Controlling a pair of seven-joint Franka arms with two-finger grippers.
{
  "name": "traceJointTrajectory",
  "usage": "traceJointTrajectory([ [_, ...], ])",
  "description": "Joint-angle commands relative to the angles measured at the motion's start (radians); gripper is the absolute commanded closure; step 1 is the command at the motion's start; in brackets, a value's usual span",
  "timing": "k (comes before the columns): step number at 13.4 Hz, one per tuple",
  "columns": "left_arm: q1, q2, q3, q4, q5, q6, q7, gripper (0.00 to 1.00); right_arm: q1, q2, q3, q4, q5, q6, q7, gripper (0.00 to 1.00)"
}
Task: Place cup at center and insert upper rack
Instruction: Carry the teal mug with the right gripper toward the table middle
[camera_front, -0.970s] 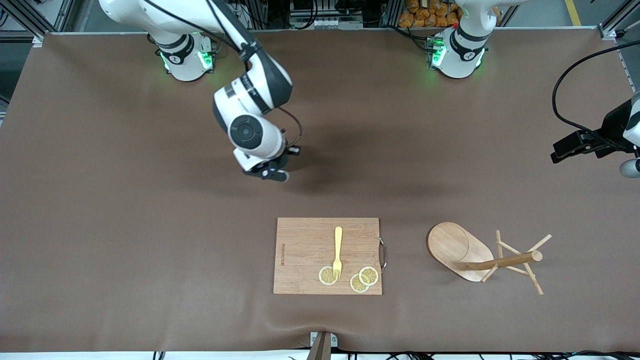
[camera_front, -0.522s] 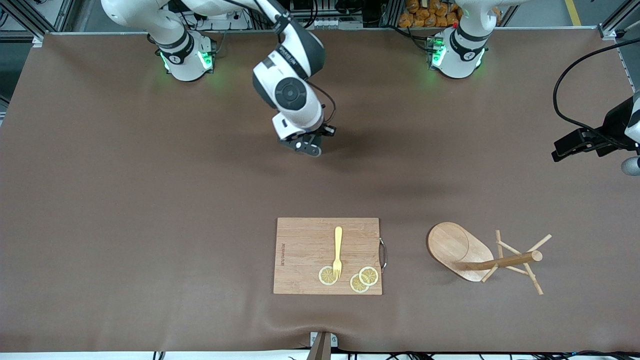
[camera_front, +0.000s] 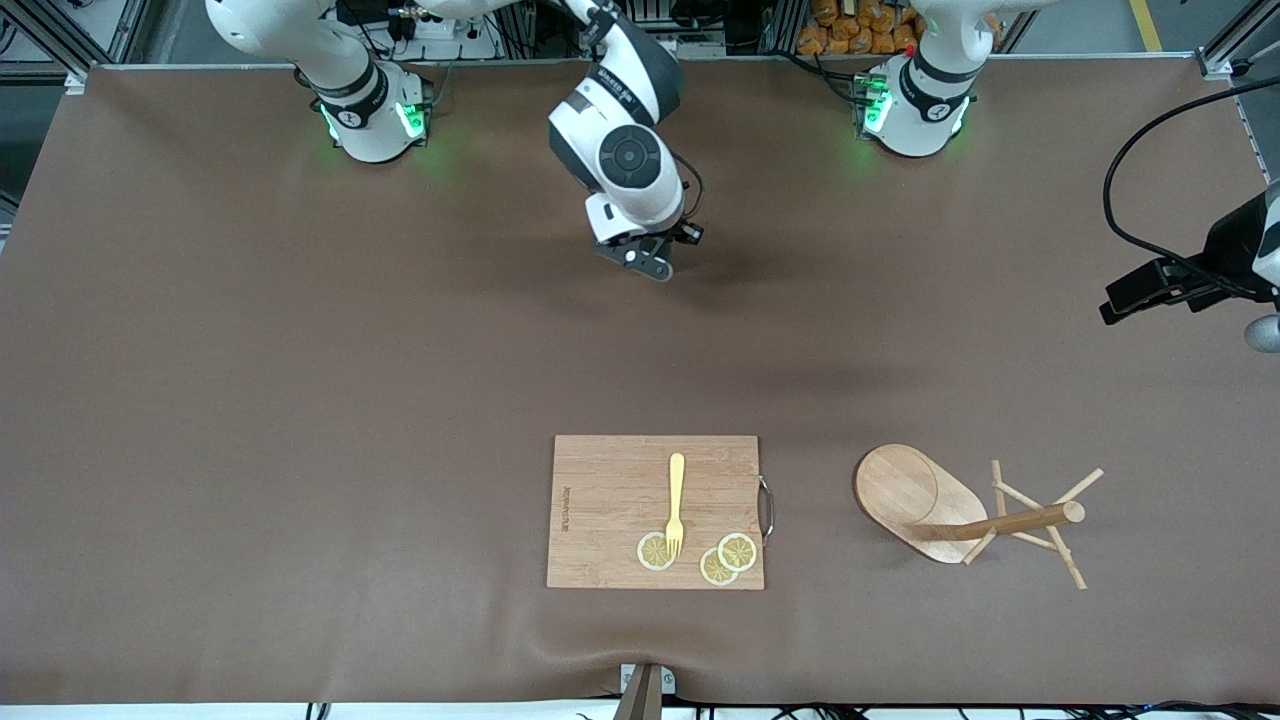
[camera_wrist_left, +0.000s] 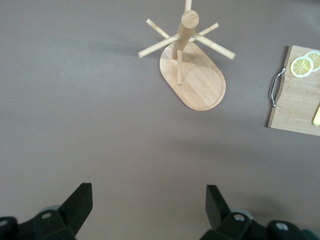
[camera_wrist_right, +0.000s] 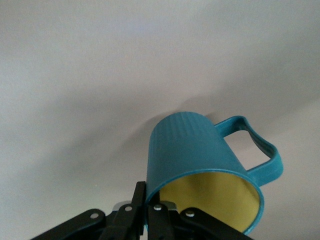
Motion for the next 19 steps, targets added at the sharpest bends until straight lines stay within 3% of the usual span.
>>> traceJointTrajectory([
  [1, 0.011, -0.017, -0.005, -0.011, -0.019, -0.008, -0.015, 0.00, 0.035, 0.058, -0.015, 0.053, 0.025, 0.038, 0.034, 1.00],
  [13, 0.029, -0.019, -0.005, -0.009, -0.019, -0.008, -0.018, 0.00, 0.051, 0.102, -0.017, 0.061, 0.030, 0.079, 0.120, 1.00],
  [14, 0.029, -0.019, -0.005, -0.011, -0.019, -0.008, -0.016, 0.00, 0.051, 0.104, -0.017, 0.059, 0.021, 0.077, 0.120, 0.95],
  [19, 0.032, -0.019, -0.005, -0.005, -0.019, -0.007, -0.016, 0.00, 0.043, 0.107, -0.017, 0.072, 0.016, 0.077, 0.120, 0.28],
])
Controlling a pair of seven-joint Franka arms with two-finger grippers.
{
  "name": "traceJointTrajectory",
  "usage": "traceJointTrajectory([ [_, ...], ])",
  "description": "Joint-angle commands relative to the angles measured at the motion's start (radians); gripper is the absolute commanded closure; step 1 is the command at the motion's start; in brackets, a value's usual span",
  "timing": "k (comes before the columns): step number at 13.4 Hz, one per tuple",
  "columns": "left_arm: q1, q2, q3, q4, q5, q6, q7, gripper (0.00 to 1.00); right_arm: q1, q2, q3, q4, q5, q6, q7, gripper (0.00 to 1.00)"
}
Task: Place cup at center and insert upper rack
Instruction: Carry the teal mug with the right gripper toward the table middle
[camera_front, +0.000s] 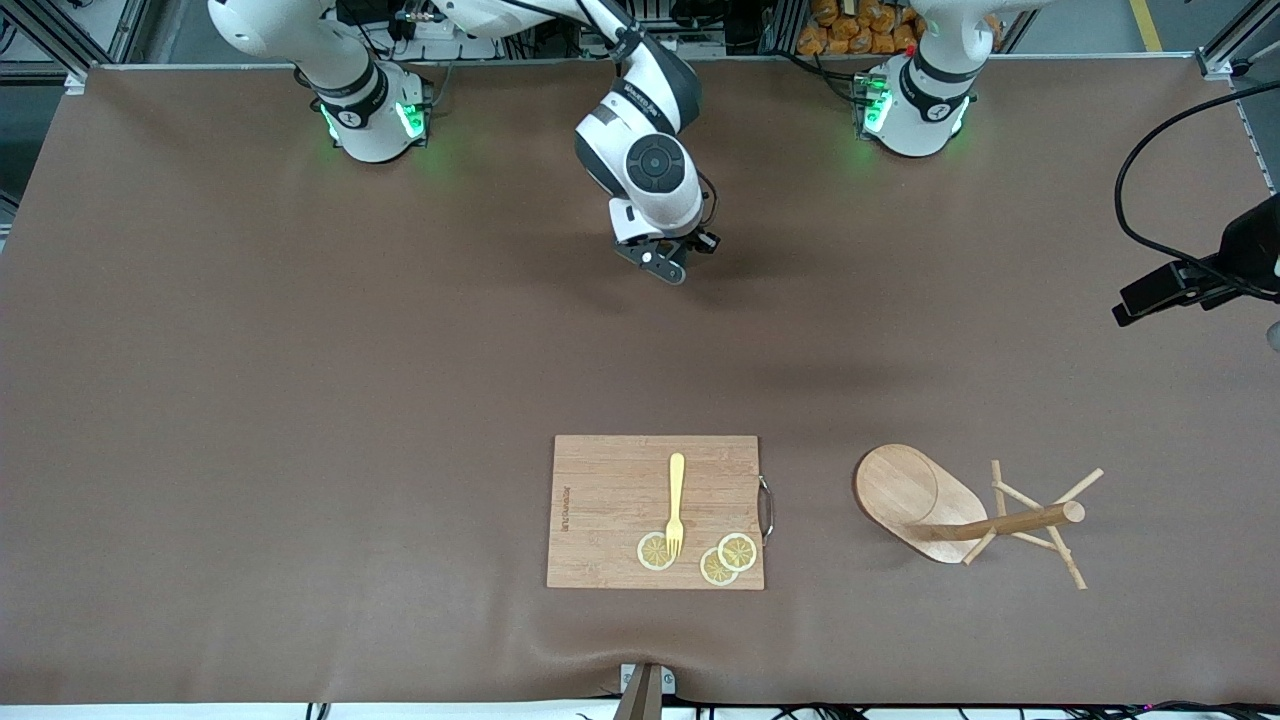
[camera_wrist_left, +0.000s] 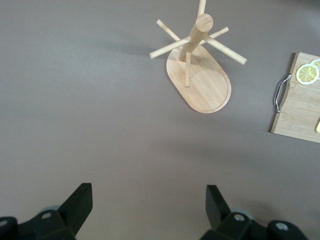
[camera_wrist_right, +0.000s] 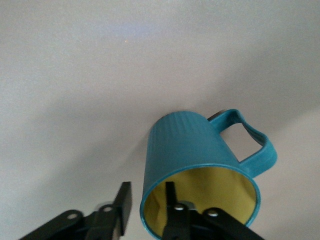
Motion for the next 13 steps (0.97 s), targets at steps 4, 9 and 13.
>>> traceJointTrajectory([
  [4, 0.001, -0.022, -0.015, -0.004, -0.015, -0.007, -0.012, 0.00, -0.017, 0.007, -0.002, 0.053, 0.010, -0.004, 0.013, 0.12],
  [9, -0.024, -0.022, -0.020, -0.014, -0.010, -0.008, 0.007, 0.00, -0.152, -0.149, -0.001, 0.061, -0.045, -0.037, -0.063, 0.00],
  [13, -0.030, -0.022, -0.018, -0.020, -0.007, -0.065, 0.007, 0.00, -0.331, -0.238, 0.002, 0.146, -0.083, -0.331, -0.295, 0.00],
])
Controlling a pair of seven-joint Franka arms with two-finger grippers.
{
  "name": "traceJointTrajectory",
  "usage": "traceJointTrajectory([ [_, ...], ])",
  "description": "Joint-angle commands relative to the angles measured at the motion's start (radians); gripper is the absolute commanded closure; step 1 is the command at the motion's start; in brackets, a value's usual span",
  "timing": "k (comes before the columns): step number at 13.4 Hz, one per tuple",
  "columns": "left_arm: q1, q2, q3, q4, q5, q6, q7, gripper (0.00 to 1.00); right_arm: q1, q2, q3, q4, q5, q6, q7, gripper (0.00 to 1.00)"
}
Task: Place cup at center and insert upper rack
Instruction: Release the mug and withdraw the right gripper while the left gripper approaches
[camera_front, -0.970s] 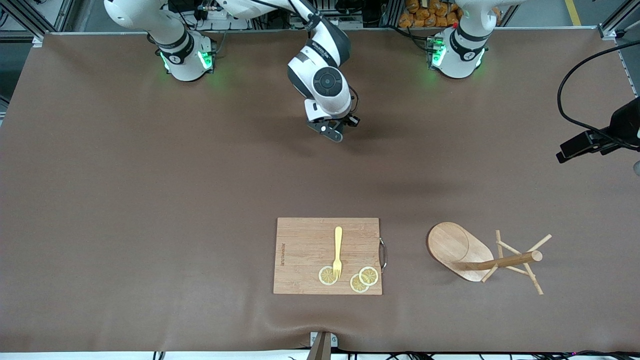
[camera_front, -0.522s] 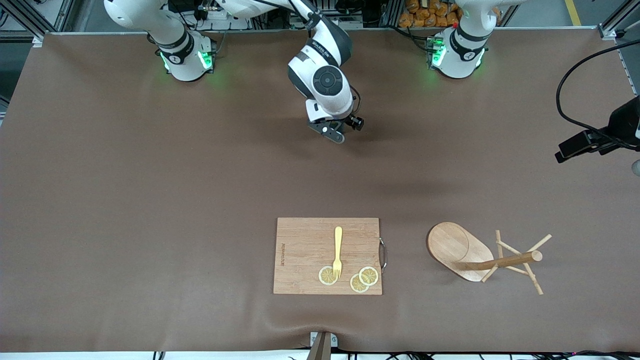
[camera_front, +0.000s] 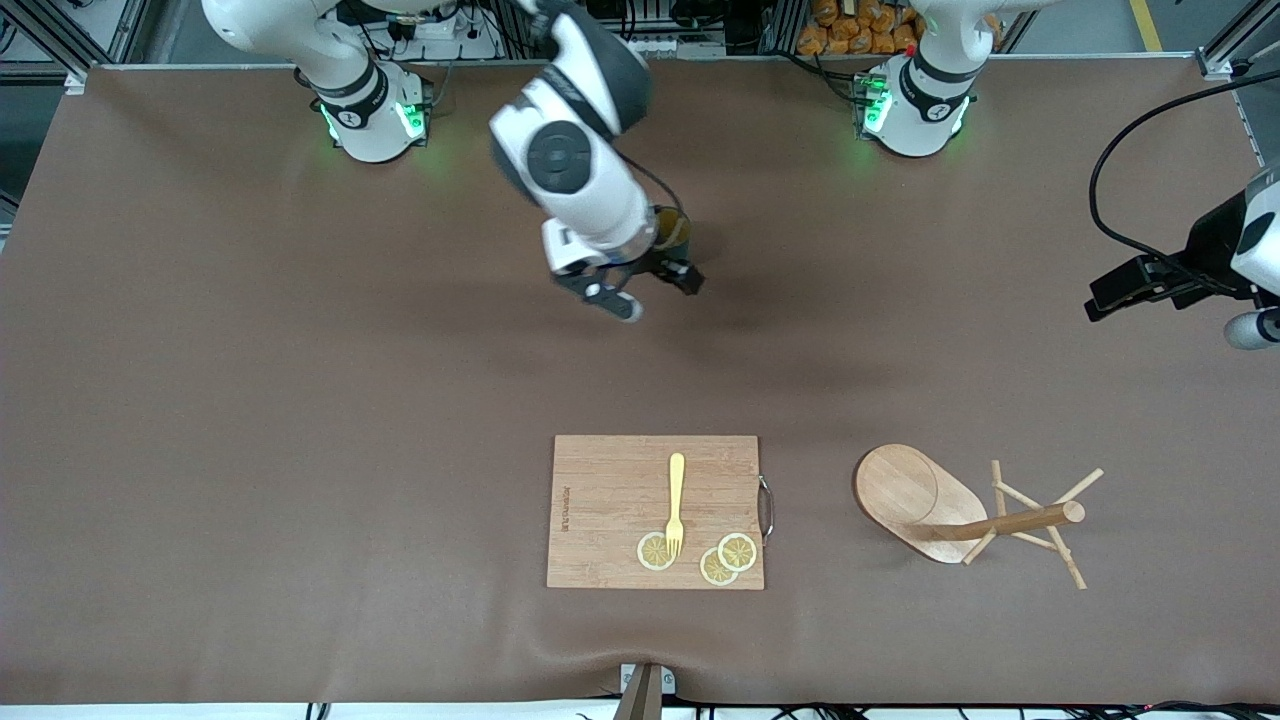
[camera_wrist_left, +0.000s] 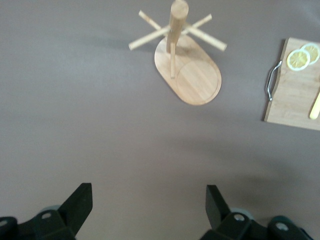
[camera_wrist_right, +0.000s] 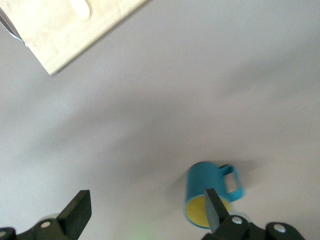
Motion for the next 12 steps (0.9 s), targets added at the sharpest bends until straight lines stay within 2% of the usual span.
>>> traceJointTrajectory([
  [1, -0.002, -0.018, 0.003, -0.017, -0.007, -0.041, 0.010, 0.00, -0.129, -0.059, 0.024, 0.053, -0.052, -0.174, -0.128, 0.00],
  [4, -0.045, -0.028, 0.002, -0.014, -0.028, -0.046, -0.105, 0.00, -0.275, -0.128, 0.022, 0.080, -0.075, -0.297, -0.313, 0.00],
  [7, -0.101, -0.027, -0.040, -0.011, -0.044, -0.035, -0.429, 0.00, -0.430, -0.179, 0.024, 0.082, -0.125, -0.429, -0.549, 0.00],
  [10, -0.172, -0.004, -0.109, -0.008, -0.033, 0.005, -0.784, 0.00, -0.603, -0.198, 0.022, 0.080, -0.171, -0.442, -0.839, 0.00],
  [12, -0.261, 0.028, -0.112, -0.001, -0.004, 0.008, -0.957, 0.00, -0.657, -0.196, 0.024, 0.080, -0.341, -0.413, -0.883, 0.00],
])
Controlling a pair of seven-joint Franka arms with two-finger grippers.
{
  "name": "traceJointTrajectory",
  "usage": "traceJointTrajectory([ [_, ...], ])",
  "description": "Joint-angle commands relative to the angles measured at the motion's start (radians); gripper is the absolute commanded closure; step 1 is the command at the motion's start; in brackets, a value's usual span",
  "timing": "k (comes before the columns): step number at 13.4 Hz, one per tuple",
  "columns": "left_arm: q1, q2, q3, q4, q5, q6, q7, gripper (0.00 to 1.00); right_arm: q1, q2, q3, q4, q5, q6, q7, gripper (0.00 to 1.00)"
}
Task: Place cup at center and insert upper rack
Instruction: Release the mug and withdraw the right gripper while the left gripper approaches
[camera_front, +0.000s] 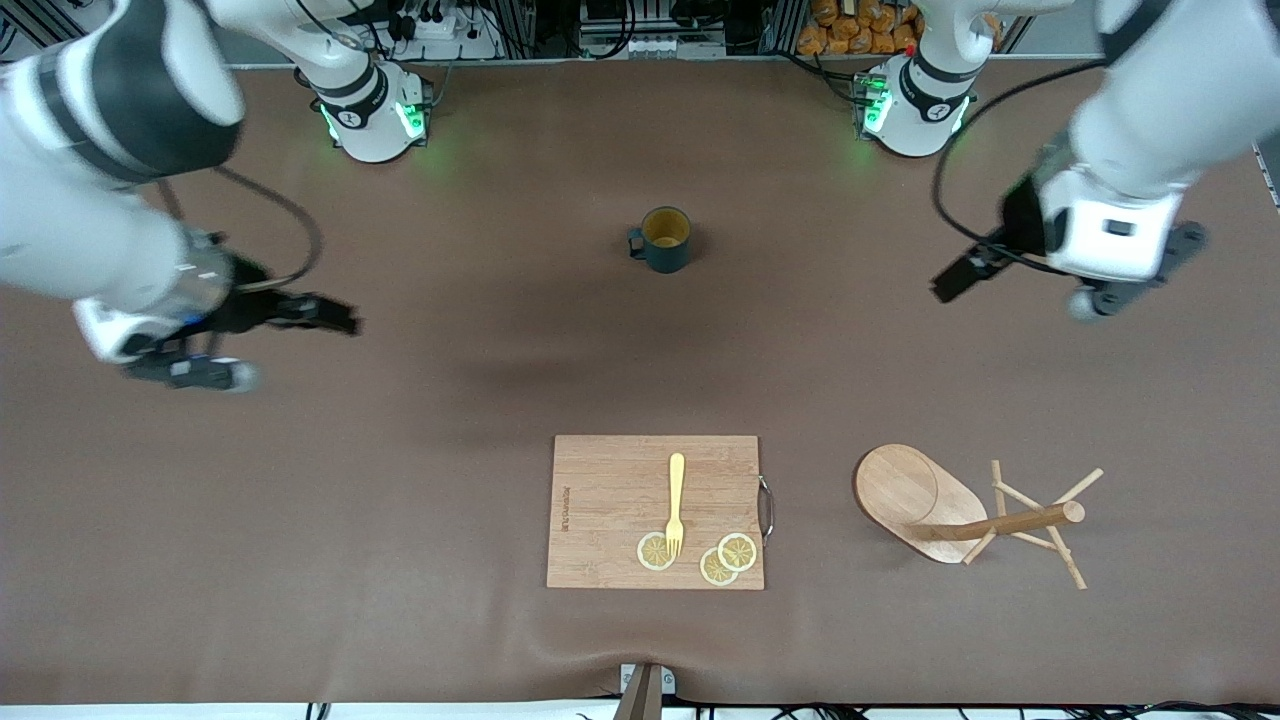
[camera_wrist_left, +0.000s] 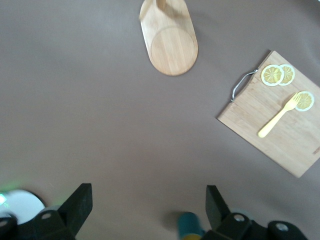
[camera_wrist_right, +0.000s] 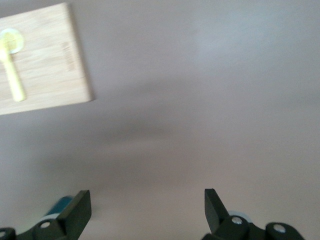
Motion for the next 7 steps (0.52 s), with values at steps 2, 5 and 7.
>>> traceJointTrajectory([
  [2, -0.164, 0.066, -0.001, 0.019, 0.090, 0.034, -0.328, 0.00, -0.066, -0.033, 0.027, -0.022, -0.203, 0.109, -0.108, 0.00],
  [5, -0.312, 0.156, 0.001, 0.076, 0.164, 0.034, -0.566, 0.00, -0.184, -0.044, 0.091, -0.037, -0.198, 0.148, -0.161, 0.00],
  [7, -0.394, 0.214, 0.001, 0.088, 0.213, 0.034, -0.697, 0.00, -0.220, -0.045, 0.102, -0.037, -0.202, 0.151, -0.167, 0.00],
])
